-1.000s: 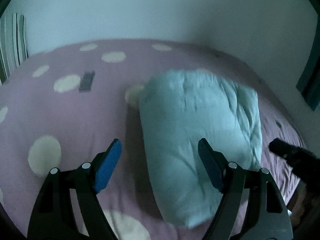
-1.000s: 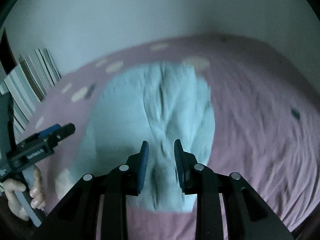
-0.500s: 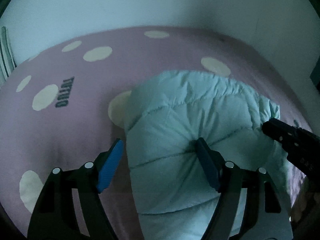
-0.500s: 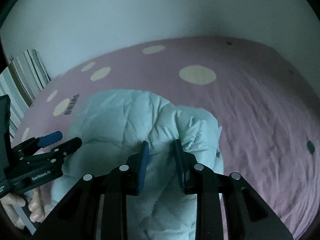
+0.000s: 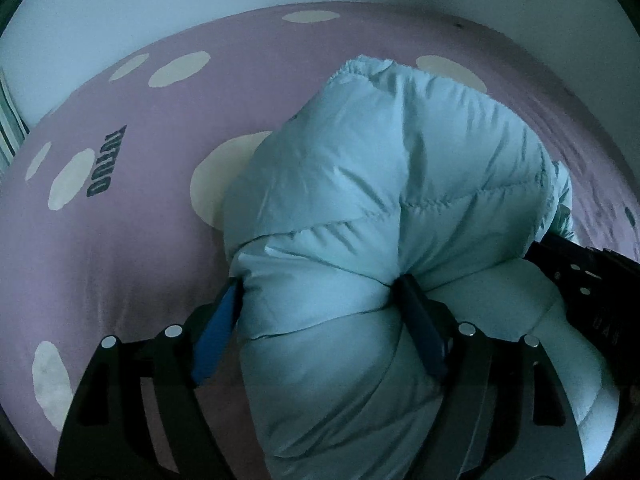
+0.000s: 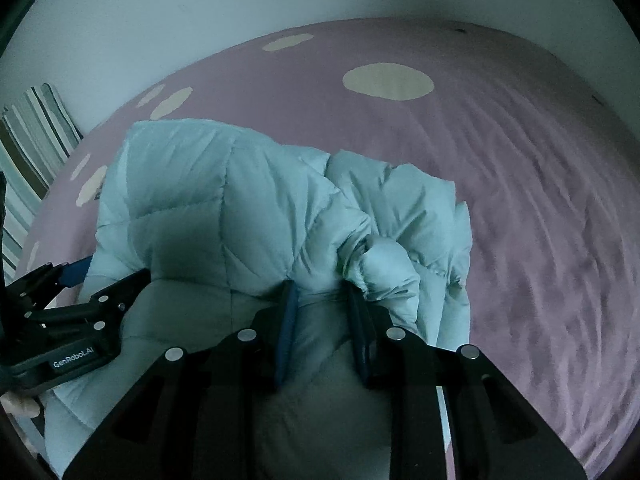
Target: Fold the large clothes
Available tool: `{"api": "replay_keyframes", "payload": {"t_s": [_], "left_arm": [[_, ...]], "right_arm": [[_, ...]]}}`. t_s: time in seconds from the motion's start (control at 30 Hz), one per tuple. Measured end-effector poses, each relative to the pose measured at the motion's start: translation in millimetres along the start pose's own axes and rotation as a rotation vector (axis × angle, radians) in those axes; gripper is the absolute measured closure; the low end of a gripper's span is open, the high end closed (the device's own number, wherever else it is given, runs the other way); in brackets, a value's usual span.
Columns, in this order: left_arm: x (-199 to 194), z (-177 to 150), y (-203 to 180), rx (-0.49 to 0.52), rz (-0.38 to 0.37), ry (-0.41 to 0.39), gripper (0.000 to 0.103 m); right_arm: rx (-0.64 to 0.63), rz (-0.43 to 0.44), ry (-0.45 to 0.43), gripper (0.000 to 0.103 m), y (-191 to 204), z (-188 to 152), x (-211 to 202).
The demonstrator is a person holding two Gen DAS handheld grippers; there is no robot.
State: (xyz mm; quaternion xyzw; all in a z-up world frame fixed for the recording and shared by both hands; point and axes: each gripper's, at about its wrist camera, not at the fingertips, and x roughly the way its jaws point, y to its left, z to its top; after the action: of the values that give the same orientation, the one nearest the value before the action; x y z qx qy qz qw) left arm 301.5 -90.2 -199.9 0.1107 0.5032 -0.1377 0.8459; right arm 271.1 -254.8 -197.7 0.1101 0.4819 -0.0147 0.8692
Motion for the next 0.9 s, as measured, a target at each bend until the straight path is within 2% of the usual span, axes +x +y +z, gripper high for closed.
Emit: {"api": "replay_keyframes", "payload": {"t_s": [0.17,0.9], "left_arm": [[0,-3,-9,0.023,0.026,-0.006,0.023],[10,-6,3,-0.007,-0.018,-0.042,0.023]], "right_arm": [[-0.009,-0.015,-0.011,0.078,1,-1,0],[-0.005,-0.039,-0.076,0.078,1,-7,-2]]}}
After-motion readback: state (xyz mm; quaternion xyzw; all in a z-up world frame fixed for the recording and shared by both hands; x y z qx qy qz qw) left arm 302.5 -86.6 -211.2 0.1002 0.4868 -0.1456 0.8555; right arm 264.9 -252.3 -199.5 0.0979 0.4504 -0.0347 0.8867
